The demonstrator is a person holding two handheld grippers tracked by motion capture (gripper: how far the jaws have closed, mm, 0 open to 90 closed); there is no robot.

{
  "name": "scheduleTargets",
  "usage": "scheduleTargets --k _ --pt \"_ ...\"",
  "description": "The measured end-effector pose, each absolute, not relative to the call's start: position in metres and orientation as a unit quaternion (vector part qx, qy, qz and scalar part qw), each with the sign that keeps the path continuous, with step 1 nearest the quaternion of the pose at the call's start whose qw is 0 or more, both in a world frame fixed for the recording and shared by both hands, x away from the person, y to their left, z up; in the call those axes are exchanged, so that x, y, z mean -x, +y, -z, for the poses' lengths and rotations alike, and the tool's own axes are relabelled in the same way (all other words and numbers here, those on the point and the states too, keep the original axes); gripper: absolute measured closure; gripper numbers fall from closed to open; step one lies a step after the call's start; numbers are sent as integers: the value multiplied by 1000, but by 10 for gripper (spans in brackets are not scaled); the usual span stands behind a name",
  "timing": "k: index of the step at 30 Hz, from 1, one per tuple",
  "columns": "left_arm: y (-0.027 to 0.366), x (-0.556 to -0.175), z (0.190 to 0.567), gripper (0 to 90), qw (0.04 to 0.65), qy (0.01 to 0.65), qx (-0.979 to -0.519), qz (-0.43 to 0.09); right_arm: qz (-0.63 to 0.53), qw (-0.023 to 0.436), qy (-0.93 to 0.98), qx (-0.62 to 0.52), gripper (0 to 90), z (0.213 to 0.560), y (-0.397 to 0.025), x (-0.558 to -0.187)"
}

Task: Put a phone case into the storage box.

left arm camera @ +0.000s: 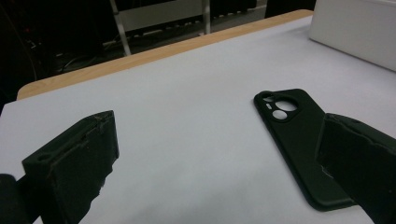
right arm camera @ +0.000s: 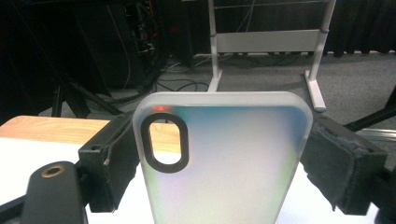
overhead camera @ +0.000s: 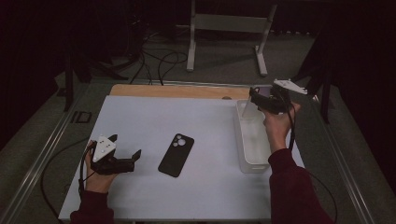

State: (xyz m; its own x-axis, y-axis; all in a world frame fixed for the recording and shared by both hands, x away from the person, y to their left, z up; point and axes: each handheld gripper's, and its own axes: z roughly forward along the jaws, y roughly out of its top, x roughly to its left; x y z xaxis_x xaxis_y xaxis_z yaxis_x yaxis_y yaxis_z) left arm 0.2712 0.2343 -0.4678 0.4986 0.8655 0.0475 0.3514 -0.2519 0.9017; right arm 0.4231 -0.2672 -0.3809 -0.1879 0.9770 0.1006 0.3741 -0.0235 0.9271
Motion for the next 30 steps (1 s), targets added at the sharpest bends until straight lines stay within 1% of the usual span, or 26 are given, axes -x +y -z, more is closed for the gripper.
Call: scheduleTargets --k 16,30 --pt "234 -271 468 0 456 412 -736 -283 -442 333 619 -557 168 389 -261 -440" --pt "234 -270 467 0 461 412 -734 -282 -416 329 626 -572 167 410 -253 -457"
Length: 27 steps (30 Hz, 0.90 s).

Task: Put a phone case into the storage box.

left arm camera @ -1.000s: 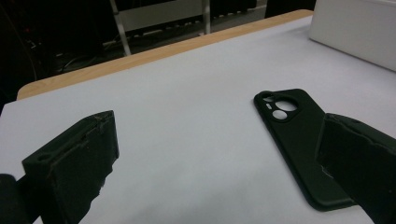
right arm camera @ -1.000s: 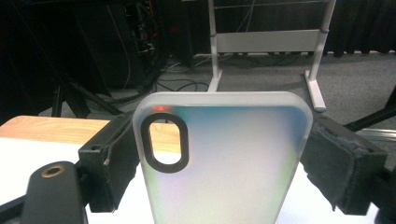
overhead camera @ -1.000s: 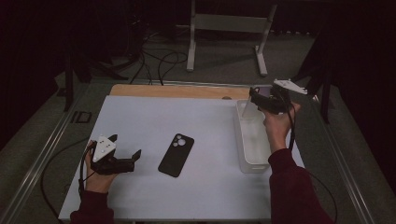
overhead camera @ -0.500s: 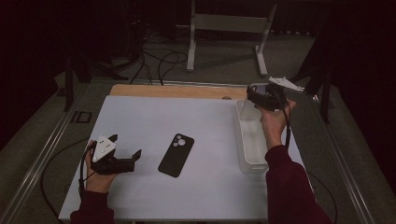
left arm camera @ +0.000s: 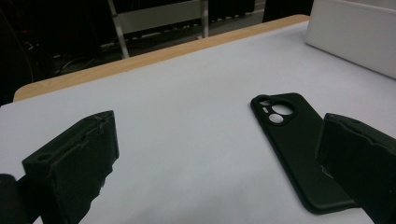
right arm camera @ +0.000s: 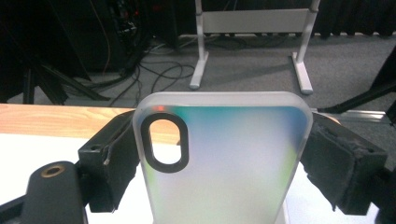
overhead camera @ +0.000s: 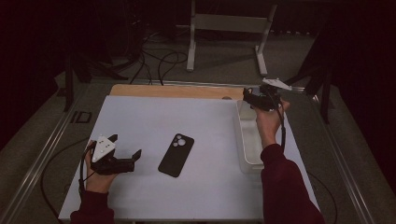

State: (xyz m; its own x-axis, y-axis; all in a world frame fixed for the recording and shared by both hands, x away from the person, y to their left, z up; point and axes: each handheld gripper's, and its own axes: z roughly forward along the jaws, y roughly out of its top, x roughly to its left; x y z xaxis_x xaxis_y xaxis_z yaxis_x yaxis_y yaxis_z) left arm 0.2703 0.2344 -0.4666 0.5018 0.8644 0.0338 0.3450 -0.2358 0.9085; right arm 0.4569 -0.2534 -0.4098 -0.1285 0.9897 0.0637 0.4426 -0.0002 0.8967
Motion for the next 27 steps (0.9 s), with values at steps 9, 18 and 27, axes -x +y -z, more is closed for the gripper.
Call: scheduleTargets --k 9,18,27 --pt "235 -269 465 0 464 412 -731 -284 -391 320 638 -581 167 421 -247 -461" --pt "234 -269 465 0 465 411 -732 -284 -378 311 639 -594 166 430 -248 -461" --pt "234 -269 464 0 465 410 -731 -283 -372 310 638 -599 166 435 -248 -464"
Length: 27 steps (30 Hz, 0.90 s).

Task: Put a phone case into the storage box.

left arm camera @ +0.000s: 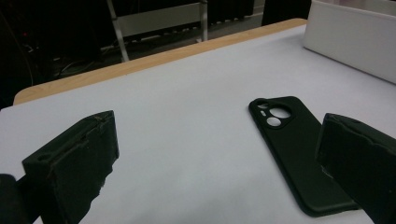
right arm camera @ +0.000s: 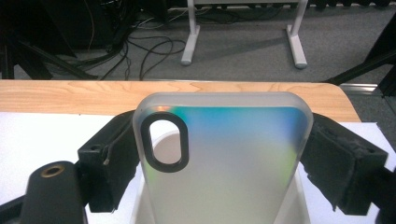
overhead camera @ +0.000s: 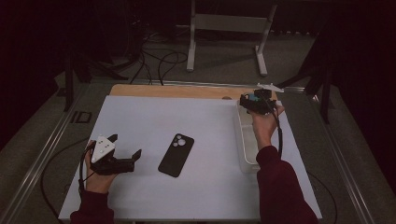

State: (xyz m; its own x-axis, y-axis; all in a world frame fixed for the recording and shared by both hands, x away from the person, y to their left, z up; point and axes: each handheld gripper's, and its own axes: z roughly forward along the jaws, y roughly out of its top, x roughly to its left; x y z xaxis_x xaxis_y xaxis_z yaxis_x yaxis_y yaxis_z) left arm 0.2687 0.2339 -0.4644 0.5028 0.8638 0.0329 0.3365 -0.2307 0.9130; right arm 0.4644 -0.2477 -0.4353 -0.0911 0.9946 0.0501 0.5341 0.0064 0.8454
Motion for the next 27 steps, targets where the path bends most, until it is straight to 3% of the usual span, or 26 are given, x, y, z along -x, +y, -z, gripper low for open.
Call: scheduleTargets --k 17,21,27 --pt "234 -269 465 0 466 411 -731 -282 -350 294 660 -596 160 445 -245 -473" --pt "234 -269 464 0 466 411 -731 -282 -356 305 649 -599 89 442 -247 -472" --pt "233 -269 465 0 466 411 -731 -282 -363 318 635 -603 85 438 -251 -470"
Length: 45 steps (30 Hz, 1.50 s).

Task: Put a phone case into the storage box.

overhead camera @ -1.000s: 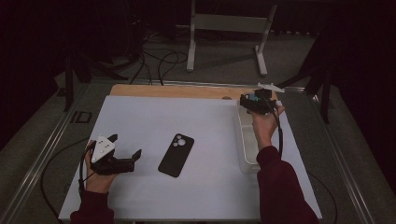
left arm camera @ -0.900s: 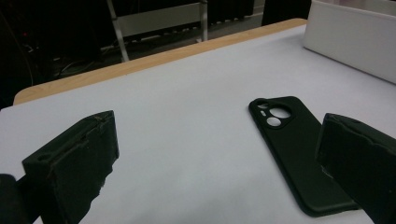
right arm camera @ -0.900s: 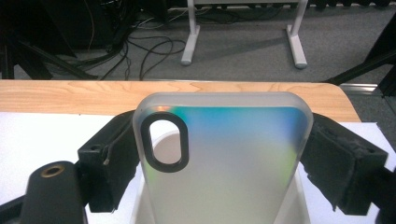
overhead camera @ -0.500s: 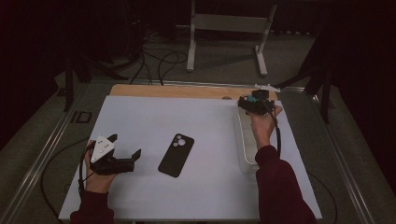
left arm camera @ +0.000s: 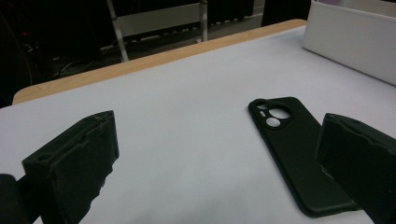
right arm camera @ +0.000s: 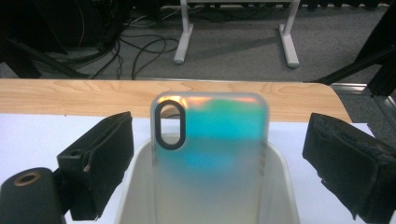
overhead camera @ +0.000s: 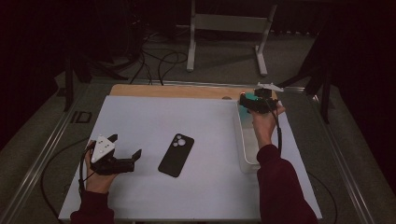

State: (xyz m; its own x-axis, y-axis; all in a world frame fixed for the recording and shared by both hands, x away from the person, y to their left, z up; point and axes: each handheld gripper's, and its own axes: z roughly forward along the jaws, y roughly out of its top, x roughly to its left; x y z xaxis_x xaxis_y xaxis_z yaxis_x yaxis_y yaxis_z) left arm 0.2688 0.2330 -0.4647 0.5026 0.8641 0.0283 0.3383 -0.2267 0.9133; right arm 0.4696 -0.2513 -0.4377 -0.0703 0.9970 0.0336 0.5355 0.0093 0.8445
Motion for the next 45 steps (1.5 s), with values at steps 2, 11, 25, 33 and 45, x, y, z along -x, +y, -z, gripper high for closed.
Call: scheduleTargets --k 2,11,25,33,45 --pt "232 -269 465 0 465 412 -731 -283 -366 316 636 -602 85 436 -252 -468" --pt "231 -269 465 0 463 412 -732 -283 -396 303 650 -573 88 424 -249 -454" --pt "229 -269 466 0 460 413 -734 -280 -426 279 698 -504 91 416 -231 -424" --pt "229 -269 465 0 461 414 -734 -279 -439 270 707 -484 91 415 -224 -407" --pt "228 -272 467 0 455 417 -737 -275 -454 272 744 -408 93 420 -201 -344"
